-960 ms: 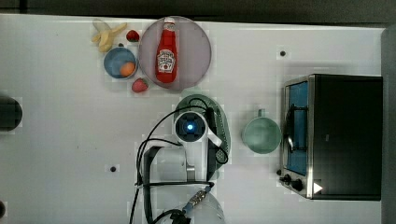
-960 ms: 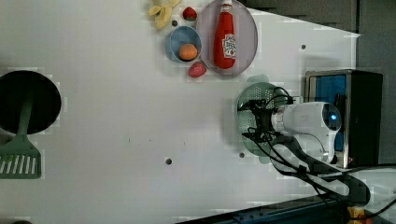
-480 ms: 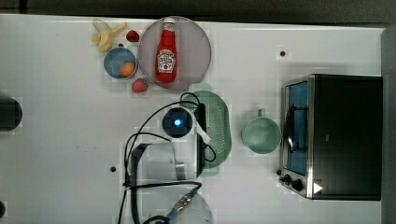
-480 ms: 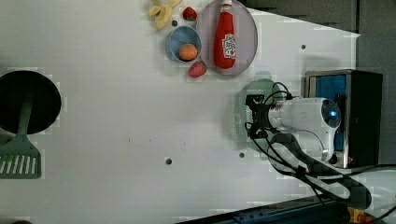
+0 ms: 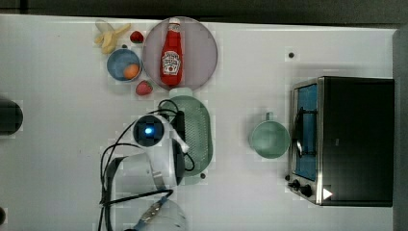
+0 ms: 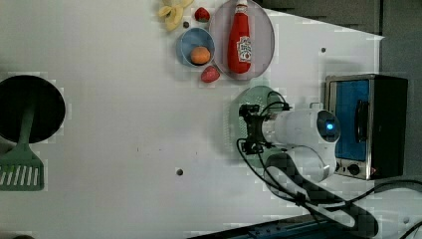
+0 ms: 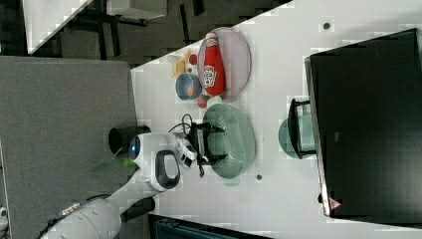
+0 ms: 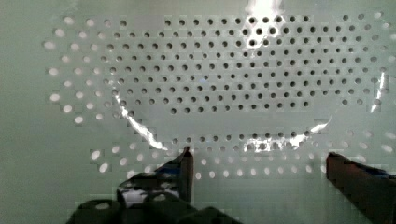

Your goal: Drag strainer right to left.

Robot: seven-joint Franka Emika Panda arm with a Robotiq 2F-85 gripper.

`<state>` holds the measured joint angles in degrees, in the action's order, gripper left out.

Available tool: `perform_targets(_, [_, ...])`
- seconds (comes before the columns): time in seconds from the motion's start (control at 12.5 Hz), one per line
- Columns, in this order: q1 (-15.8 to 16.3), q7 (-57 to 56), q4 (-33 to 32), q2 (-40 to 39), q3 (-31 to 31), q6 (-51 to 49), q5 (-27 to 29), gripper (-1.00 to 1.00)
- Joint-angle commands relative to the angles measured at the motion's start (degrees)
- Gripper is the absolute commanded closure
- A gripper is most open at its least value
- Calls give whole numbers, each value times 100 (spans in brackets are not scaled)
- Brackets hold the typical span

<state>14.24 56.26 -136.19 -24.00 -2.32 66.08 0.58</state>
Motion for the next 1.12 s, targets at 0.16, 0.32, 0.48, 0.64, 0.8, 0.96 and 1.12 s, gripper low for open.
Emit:
perform_targets(0.16, [480, 497, 338, -232, -144, 128, 253, -100])
perform_targets(0.32, [644, 499, 523, -336, -173, 96, 430, -100])
perform_targets(0.48, [830, 527, 684, -390, -174, -63, 530, -100])
perform_targets(0.64, [1019, 696, 818, -410, -173, -221, 577, -100])
perform_targets(0.8, [1190, 950, 944, -455, -171, -298, 577, -100])
perform_targets(0.96, [1356, 1122, 1106, -555, -166, -296, 577, -100])
perform_targets(1.12, [1503, 1339, 1309, -678, -165, -321, 577, -100])
